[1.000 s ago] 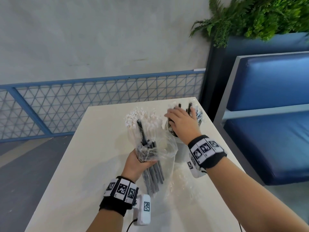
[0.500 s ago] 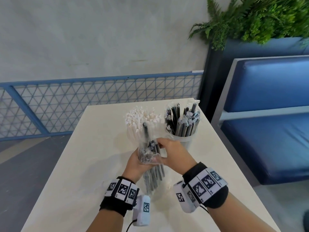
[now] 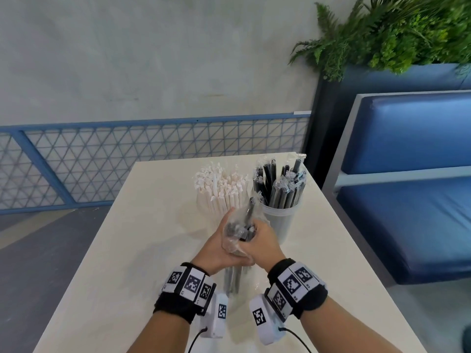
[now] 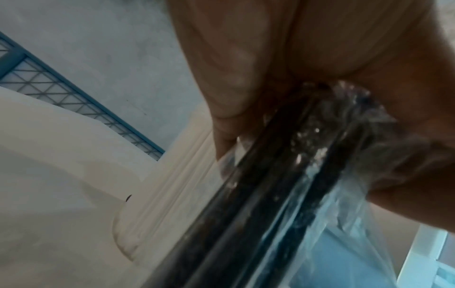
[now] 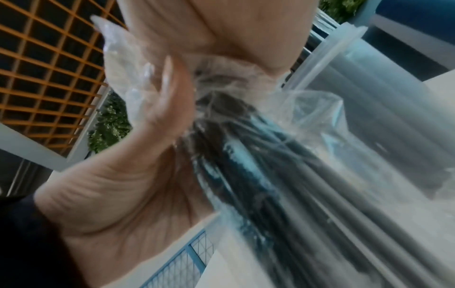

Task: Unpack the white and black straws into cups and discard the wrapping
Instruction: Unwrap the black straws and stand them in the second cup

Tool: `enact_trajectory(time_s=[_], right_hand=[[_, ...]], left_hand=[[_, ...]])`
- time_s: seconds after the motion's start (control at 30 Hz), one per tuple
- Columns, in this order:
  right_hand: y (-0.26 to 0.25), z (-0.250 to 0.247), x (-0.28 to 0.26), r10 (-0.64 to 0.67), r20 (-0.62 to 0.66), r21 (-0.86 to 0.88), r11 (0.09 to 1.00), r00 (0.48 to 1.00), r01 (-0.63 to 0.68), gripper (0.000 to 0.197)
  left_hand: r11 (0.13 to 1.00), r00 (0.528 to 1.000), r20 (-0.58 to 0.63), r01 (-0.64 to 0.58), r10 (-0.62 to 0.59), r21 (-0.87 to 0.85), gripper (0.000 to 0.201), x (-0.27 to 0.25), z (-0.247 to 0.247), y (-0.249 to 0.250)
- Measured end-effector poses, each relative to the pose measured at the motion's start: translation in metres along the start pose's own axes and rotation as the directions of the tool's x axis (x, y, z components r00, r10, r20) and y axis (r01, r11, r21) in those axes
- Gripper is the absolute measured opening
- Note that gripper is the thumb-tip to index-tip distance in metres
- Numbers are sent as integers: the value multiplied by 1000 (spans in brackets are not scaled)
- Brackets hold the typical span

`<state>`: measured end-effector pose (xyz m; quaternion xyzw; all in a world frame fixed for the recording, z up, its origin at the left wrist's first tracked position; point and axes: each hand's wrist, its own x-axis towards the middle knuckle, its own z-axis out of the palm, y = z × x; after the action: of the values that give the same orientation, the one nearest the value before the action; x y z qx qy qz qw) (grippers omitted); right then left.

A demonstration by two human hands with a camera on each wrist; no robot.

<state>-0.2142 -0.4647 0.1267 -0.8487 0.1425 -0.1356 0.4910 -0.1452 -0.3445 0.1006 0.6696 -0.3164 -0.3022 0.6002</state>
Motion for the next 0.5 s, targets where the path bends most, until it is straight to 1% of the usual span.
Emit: enact_trajectory(time_s=[0.03, 0.07, 0.13, 0.17, 0.2, 0.27, 0.37, 0.43, 0.5], right_hand=[[3, 0, 2, 28, -29, 46, 999, 999, -26, 21], [5, -1, 4, 57, -61, 93, 994, 997, -51, 17], [8, -4, 9, 91, -96, 141, 987, 991, -77, 22], [10, -4, 11, 94, -94, 156, 985, 991, -78, 23], [10, -5, 11, 86, -88, 164, 984, 992, -71, 22], [11, -4, 12, 89, -74, 137, 988, 993, -78, 22], [11, -1, 13, 90, -71, 121, 989, 993, -81, 28], [8, -2, 12, 80, -64, 129, 989, 995, -72, 27], [4, -4, 9, 75, -80, 146, 987, 994, -63, 23]], left_hand=[[1000, 1000, -11, -11, 11, -28, 107, 0, 0, 2], [994, 999, -45, -20, 16, -103, 89, -1, 1, 4], [962, 985, -173, -64, 18, -266, 46, -2, 2, 6], [948, 970, -243, -91, 15, -304, 29, -2, 3, 9], [945, 950, -312, -111, 10, -308, 19, 0, 3, 10], [954, 909, -417, -136, 13, -268, 12, 5, 6, 12], [956, 851, -524, -178, 32, -232, 14, 7, 12, 13], [954, 831, -555, -193, 35, -229, 18, 6, 14, 11], [971, 827, -557, -190, 78, -146, 19, 6, 14, 8]])
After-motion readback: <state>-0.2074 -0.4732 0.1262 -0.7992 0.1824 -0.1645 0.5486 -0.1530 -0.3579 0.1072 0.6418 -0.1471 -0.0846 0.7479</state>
